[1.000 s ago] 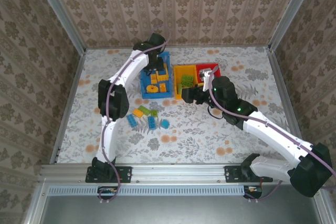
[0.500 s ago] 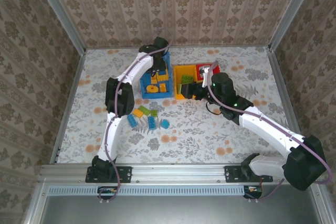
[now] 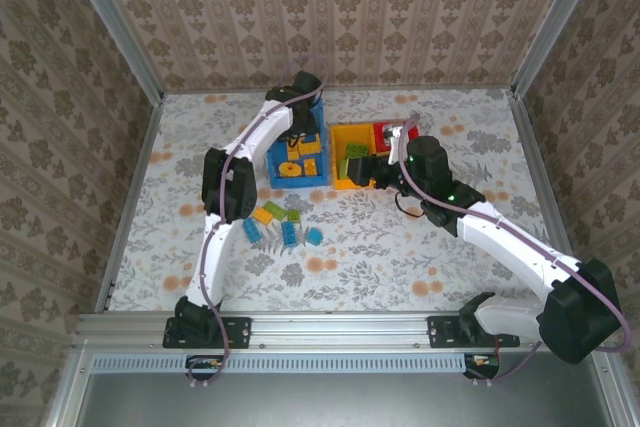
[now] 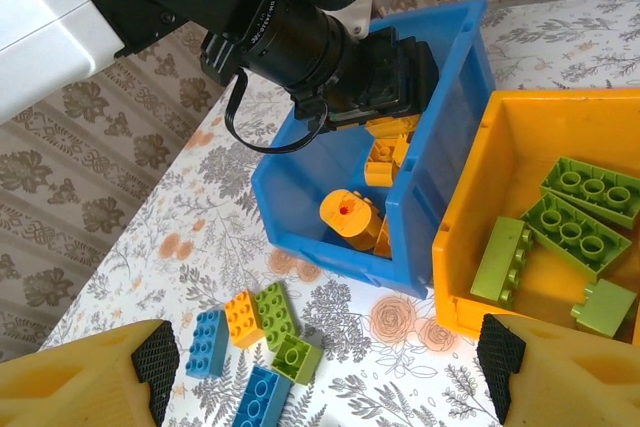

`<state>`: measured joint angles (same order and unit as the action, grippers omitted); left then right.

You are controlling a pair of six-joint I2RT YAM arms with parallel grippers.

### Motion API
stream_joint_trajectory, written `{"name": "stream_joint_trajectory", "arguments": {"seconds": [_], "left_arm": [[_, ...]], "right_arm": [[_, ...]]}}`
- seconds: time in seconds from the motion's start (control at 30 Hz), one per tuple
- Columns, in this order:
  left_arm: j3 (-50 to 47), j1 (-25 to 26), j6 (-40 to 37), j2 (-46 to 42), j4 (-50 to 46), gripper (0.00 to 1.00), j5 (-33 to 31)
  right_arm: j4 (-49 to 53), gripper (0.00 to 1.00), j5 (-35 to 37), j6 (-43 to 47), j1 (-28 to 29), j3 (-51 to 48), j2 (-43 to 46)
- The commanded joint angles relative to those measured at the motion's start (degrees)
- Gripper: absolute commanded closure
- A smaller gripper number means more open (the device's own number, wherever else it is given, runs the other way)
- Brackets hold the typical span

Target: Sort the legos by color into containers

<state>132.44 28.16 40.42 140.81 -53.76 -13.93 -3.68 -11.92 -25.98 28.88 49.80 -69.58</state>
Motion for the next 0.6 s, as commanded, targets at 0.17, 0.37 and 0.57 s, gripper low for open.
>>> {"name": "stream_joint_trajectory", "arguments": {"seconds": [0.17, 0.37, 0.57], "left_arm": [[1.79, 1.46, 1.4, -4.73, -2.46, 0.42, -5.36], [2.96, 1.46, 2.22, -4.95, -7.73, 0.57, -8.87], [2.6, 2.39, 0.99, -6.54, -7.16, 0.56, -9.59]], "right_arm": [[0.38, 0.18, -1.61, -1.23, -0.23, -0.4, 2.16], [0.84, 0.18, -1.81, -1.55, -0.22, -0.71, 2.94], [1.56, 0.18, -1.79, -1.59, -0.23, -1.27, 3.99]]}}
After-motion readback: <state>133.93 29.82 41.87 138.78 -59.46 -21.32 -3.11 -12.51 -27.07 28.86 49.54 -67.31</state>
